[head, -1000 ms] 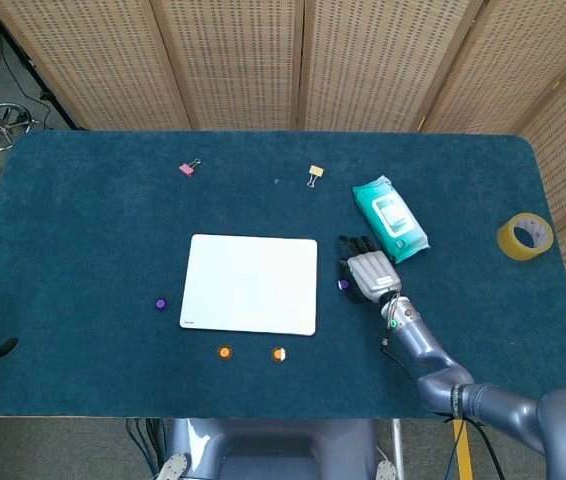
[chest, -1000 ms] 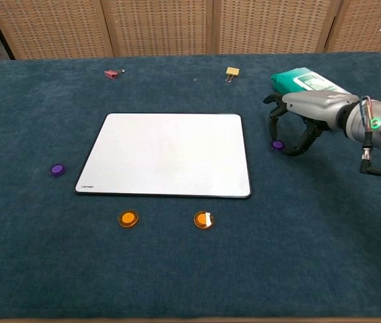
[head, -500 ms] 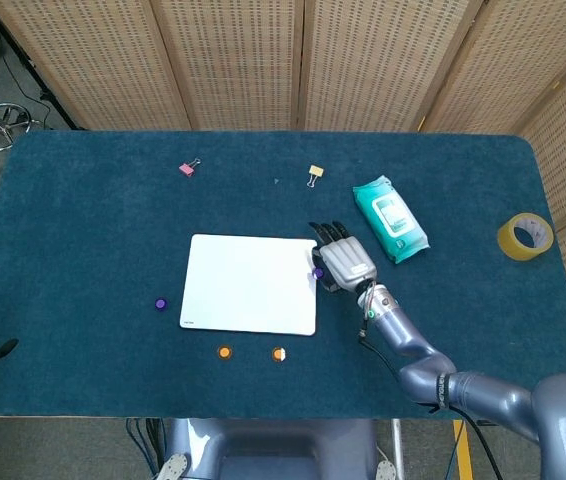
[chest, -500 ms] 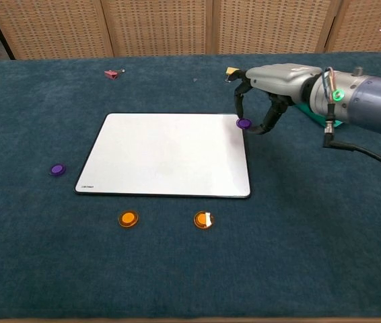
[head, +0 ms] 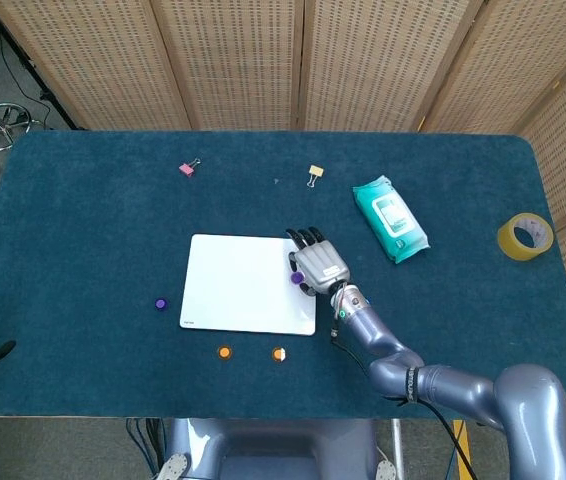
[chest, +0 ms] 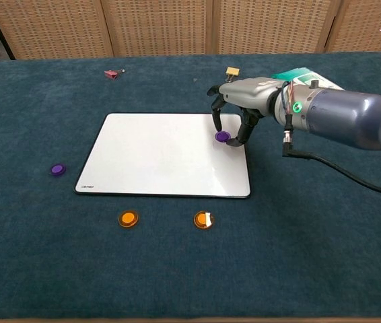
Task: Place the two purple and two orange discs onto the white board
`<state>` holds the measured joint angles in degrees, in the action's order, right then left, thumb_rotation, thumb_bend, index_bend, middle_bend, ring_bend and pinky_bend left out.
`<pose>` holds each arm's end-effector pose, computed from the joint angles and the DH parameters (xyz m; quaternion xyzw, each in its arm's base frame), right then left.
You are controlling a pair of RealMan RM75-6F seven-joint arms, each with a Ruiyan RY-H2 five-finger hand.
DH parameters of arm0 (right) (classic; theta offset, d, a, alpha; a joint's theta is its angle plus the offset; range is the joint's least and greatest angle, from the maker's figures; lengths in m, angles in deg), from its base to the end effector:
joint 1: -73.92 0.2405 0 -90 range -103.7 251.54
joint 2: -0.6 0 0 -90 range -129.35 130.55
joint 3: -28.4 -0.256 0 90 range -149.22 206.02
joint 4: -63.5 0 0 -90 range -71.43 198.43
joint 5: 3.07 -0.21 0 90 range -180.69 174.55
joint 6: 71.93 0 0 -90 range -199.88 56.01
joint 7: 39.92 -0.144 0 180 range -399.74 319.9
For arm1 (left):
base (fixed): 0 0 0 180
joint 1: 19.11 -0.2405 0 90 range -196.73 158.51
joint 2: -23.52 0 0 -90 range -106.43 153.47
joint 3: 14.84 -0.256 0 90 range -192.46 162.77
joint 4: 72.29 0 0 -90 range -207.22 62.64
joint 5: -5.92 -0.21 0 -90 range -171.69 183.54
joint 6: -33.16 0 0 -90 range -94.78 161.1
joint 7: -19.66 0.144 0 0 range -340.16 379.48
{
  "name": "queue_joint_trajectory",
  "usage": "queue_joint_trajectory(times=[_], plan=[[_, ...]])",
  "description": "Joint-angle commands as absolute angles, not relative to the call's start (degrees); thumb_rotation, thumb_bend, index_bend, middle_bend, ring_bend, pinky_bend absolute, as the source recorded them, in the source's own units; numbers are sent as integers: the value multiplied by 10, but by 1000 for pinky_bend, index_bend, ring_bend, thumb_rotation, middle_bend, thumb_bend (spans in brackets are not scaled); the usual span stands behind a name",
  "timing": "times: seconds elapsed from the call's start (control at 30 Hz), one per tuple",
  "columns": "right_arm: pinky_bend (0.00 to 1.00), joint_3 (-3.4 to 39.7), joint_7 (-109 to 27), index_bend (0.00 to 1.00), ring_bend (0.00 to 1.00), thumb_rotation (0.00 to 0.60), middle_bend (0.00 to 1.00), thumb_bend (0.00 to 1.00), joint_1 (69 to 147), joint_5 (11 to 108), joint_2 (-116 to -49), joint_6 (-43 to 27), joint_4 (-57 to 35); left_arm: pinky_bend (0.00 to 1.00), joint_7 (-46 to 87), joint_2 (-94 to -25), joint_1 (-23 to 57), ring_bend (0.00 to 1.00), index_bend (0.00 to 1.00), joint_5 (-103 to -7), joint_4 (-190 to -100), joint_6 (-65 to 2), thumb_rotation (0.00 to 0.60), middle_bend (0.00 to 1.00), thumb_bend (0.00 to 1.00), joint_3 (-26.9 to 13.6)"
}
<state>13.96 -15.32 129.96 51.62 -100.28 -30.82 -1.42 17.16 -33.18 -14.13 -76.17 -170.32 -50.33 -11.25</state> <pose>-0.0997 -0.4004 -0.0760 0.7883 -0.3514 0.3126 0.3968 -0.3085 0.1831 0.1926 -0.5739 -0.4085 -0.3812 0.5987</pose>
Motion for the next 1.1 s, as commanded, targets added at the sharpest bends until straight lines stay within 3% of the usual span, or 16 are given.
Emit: queue_joint_trajectory(times=[0.03,0.37,0.57,0.83,0.97,1.1], plan=[[0,143,-152,524,0,600,0,409,1303,507,-1010,-313,-1,0,169,-331,-142,0,0,-761,-1703,-504,600,0,17,-112],[0,148,-164,511,0,600,0,409,1308,509,-1017,-313,3,0,171,-331,-141,0,0,-759,-1703,-501,600,0,17,-111],[0,150,-173,369,0,600,0,408,1309,516,-1013,-314,-5,0,170,-331,-141,0,0,-760,-1703,-503,600,0,17,-112],[0,155,-179,307,0,600,0,409,1306,522,-1002,-307,-22,0,165,-329,-143,0,0,-762,-1703,-506,600,0,17,-112],[0,156,-181,310,0,600,0,408,1298,537,-984,-285,-53,0,160,-328,-142,0,0,-762,-1701,-505,600,0,16,-111],[0,166,-186,307,0,600,0,409,1265,585,-927,-223,-141,0,155,-328,-139,0,0,-761,-1698,-495,600,0,17,-112]])
